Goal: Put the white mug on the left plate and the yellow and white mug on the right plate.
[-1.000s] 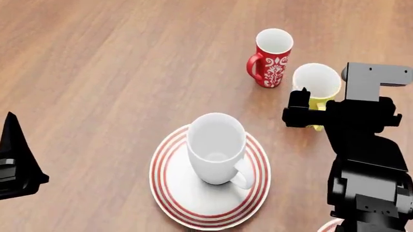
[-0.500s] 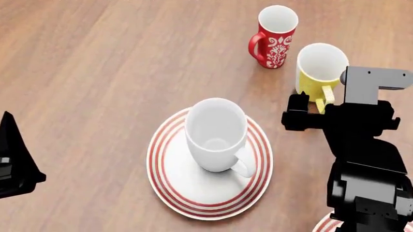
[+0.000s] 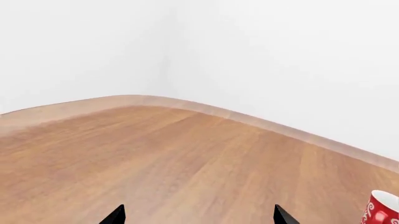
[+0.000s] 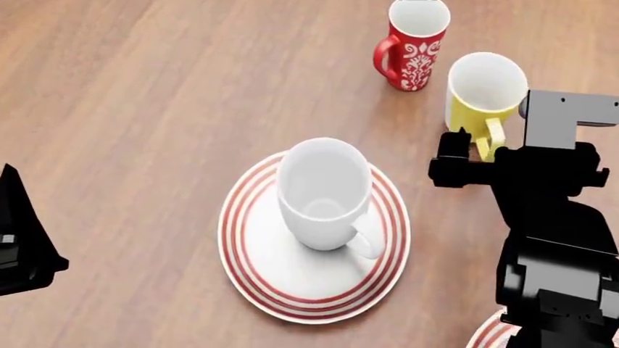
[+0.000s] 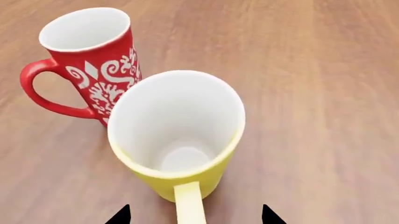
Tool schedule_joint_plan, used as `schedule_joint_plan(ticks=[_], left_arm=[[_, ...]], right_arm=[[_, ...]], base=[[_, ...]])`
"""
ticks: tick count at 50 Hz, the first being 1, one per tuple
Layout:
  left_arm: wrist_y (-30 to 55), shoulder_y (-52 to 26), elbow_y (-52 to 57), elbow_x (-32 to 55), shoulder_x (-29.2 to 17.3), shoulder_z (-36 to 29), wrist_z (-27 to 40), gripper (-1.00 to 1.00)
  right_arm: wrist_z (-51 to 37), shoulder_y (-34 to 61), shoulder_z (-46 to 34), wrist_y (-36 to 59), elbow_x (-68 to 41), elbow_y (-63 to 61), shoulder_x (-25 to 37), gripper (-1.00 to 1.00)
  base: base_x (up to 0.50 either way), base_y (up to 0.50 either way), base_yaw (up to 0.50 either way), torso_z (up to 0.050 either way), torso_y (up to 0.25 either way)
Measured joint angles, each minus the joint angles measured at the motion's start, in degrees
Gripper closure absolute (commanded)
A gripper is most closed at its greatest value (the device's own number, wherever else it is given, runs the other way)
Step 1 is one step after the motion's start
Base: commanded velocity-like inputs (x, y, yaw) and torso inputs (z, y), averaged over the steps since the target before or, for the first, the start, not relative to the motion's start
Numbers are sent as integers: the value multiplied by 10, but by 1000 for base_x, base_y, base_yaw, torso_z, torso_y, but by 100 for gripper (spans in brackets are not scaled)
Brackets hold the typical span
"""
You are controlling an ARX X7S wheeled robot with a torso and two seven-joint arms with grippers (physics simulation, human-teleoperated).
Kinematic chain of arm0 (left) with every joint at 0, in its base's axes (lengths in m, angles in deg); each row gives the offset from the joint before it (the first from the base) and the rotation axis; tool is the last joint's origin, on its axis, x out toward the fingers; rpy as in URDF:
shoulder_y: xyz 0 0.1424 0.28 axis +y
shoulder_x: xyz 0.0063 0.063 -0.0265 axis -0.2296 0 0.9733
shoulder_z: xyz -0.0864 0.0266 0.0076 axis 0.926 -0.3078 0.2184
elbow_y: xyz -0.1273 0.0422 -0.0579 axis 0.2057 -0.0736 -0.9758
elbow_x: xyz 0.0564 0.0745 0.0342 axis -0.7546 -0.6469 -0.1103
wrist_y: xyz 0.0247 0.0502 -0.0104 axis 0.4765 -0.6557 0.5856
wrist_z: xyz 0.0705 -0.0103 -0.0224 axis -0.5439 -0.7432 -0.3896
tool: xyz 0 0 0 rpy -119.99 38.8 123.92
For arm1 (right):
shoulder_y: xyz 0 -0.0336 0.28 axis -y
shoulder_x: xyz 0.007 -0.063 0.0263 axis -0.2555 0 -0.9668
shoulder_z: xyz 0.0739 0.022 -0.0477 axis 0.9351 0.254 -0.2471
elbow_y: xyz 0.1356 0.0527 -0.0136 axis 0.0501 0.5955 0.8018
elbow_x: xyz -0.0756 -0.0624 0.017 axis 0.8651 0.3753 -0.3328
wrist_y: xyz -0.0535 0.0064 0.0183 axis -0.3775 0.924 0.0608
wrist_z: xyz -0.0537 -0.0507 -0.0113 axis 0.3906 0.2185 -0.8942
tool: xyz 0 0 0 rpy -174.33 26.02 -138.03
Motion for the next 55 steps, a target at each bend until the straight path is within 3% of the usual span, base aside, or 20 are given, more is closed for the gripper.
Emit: schedule_joint_plan(ticks=[30, 31, 55], left_arm=[[3, -1, 1, 14, -2, 2, 7, -100], [3, -1, 1, 15, -2, 2, 7, -100], [-1, 0, -2, 22, -5, 2, 6, -100]], right_arm=[[5, -6, -6, 4, 1, 1, -3, -100], [5, -6, -6, 4, 1, 1, -3, 100], [-2, -28, -5, -59, -3, 1, -1, 100]], base=[[0, 0, 0, 2, -19], [0, 0, 0, 0, 0], [0, 0, 0, 0, 0]])
